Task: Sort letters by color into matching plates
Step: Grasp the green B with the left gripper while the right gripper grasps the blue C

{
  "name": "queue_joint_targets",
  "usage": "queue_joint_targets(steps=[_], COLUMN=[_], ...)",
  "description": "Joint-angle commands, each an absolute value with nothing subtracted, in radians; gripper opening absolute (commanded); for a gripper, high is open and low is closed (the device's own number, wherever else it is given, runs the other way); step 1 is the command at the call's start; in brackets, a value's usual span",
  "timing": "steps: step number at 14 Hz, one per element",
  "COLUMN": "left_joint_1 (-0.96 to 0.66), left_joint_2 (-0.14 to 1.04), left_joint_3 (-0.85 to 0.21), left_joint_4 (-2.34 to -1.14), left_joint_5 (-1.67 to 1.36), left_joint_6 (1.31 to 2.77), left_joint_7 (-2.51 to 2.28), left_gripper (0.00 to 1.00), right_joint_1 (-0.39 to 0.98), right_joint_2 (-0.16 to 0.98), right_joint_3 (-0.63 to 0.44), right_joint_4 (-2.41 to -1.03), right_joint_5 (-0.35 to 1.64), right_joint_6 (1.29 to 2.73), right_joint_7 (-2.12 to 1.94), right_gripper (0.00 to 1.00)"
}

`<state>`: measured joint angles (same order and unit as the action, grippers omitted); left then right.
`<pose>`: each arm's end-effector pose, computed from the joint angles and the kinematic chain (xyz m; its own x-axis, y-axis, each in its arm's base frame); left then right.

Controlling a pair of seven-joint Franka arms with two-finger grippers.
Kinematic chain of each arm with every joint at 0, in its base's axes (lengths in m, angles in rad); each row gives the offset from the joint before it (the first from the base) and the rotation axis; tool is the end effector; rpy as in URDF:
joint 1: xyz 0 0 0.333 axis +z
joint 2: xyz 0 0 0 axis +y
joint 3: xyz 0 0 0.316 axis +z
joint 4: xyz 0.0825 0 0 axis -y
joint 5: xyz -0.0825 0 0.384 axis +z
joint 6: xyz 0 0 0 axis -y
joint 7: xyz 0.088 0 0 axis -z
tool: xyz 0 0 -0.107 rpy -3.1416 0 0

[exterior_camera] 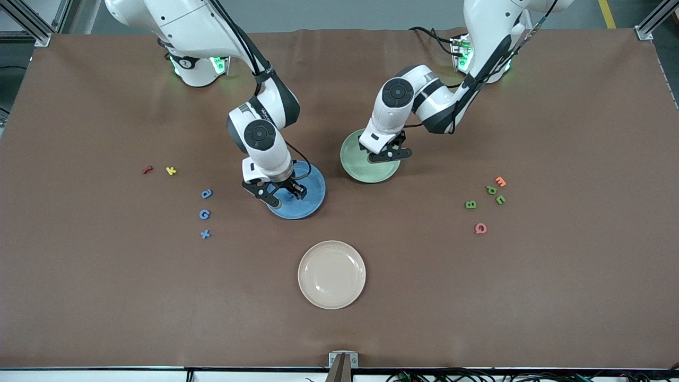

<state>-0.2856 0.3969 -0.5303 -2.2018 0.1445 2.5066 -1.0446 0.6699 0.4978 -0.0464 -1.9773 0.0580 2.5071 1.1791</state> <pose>0.3750 -0.4048 0.2215 0.9842 0.1380 -0.1108 0.1429 -0.9890 0.0374 0.5007 0.3607 0.2166 0.8277 -0.5611 -0.0002 -0.5608 -0.8272 -0.0354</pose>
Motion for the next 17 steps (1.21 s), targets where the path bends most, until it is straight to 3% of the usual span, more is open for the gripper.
queue_joint_targets(steps=[1, 4, 8, 10, 13, 14, 16, 17], left_joint_1=[-0.247, -0.149, -0.037, 0.036, 0.139, 0.176, 0.222, 0.248], left_joint_2=[0.359, 0.322, 0.321, 0.319, 0.33, 0.333, 0.347, 0.357], left_joint_3=[-0.532, -0.532, -0.526, -0.526, -0.528, -0.528, -0.525, -0.525], left_joint_4=[-2.207, -2.204, -2.198, -2.197, -2.195, -2.195, -2.194, -2.186], left_joint_5=[0.169, 0.169, 0.176, 0.263, 0.371, 0.374, 0.374, 0.383], left_joint_6=[2.508, 2.508, 2.504, 2.49, 2.49, 2.49, 2.491, 2.491], left_joint_7=[-1.052, -0.95, -0.841, -0.81, -0.743, -0.714, -0.654, -0.643], left_gripper=[0.99, 0.99, 0.99, 0.99, 0.99, 0.99, 0.99, 0.99], right_joint_1=[0.657, 0.562, 0.395, 0.301, 0.189, 0.169, 0.163, 0.163], right_joint_2=[0.491, 0.419, 0.331, 0.33, 0.337, 0.342, 0.345, 0.348], right_joint_3=[-0.063, -0.063, -0.063, -0.063, -0.061, -0.061, -0.061, -0.06], right_joint_4=[-1.954, -1.97, -2.057, -2.1, -2.221, -2.244, -2.249, -2.247], right_joint_5=[0.052, 0.052, 0.054, 0.054, 0.054, 0.054, 0.055, 0.057], right_joint_6=[2.461, 2.35, 2.348, 2.393, 2.576, 2.621, 2.635, 2.637], right_joint_7=[1.1, 0.84, 0.519, 0.378, 0.195, 0.167, 0.155, 0.155], right_gripper=[1.0, 1.0, 1.0, 1.0, 0.95, 0.89, 0.58, 0.57])
